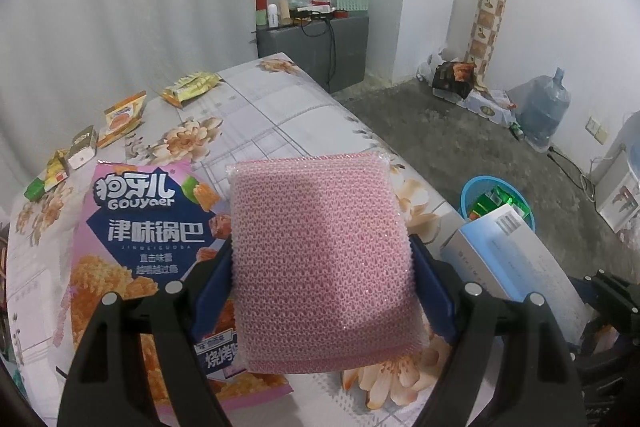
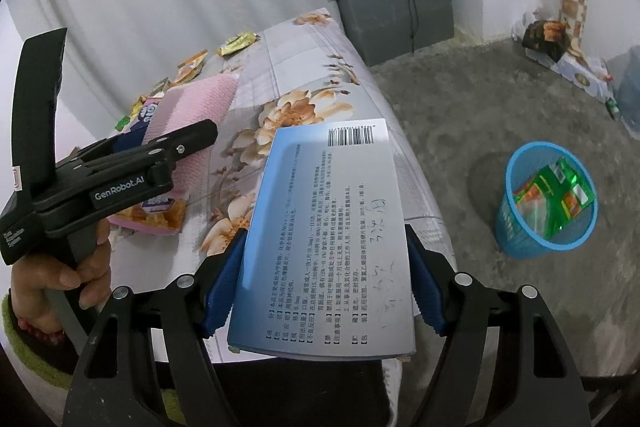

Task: Collect trash
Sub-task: 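Lift the pink pad with the left tool while the right tool lifts the box, then carry both items over the blue wastebasket and open both tools to drop them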

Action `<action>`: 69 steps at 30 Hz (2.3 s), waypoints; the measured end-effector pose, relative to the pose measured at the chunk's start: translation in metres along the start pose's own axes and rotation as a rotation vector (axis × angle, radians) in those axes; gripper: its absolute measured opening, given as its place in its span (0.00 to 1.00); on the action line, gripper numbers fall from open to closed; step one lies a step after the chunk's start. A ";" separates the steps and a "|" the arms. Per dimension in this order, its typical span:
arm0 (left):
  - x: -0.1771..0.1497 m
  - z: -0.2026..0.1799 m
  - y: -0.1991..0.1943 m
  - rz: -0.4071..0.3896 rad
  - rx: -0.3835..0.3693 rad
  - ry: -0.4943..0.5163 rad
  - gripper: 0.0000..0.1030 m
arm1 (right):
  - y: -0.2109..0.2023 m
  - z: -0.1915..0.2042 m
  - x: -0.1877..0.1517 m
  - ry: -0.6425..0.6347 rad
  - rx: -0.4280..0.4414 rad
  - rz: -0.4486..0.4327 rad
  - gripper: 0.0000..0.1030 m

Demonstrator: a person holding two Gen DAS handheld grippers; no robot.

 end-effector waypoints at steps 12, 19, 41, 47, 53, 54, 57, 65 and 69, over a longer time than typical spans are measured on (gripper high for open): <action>-0.001 0.006 -0.011 -0.029 0.013 -0.004 0.77 | -0.003 0.004 -0.002 -0.004 -0.001 -0.010 0.67; -0.002 0.008 -0.012 -0.030 0.017 -0.008 0.77 | -0.003 0.004 -0.001 -0.003 0.001 -0.012 0.67; 0.045 -0.101 0.003 0.005 -0.221 0.115 0.77 | -0.069 -0.152 -0.009 0.350 -0.223 -0.184 0.67; 0.061 -0.186 0.047 0.152 -0.364 0.167 0.77 | -0.073 -0.222 -0.029 0.508 -0.303 -0.192 0.67; 0.063 -0.268 0.107 0.287 -0.423 0.210 0.77 | -0.044 -0.266 -0.038 0.604 -0.306 -0.140 0.67; 0.064 -0.279 0.114 0.302 -0.429 0.216 0.77 | -0.036 -0.274 -0.035 0.613 -0.305 -0.133 0.67; 0.071 -0.311 0.138 0.336 -0.436 0.229 0.77 | -0.023 -0.290 -0.025 0.622 -0.310 -0.134 0.67; 0.104 -0.362 0.215 0.334 -0.389 0.132 0.92 | 0.065 -0.352 -0.015 0.616 -0.426 -0.023 0.81; 0.096 -0.351 0.231 0.389 -0.394 0.059 0.92 | 0.072 -0.354 -0.047 0.676 -0.413 -0.002 0.81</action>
Point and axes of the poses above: each gripper's, at about its wrist camera, not at the fingertips, and y roughly the way its jaws point, z to its left, x to its top, the point moved 3 cm from there along y, roughly the way its jaws point
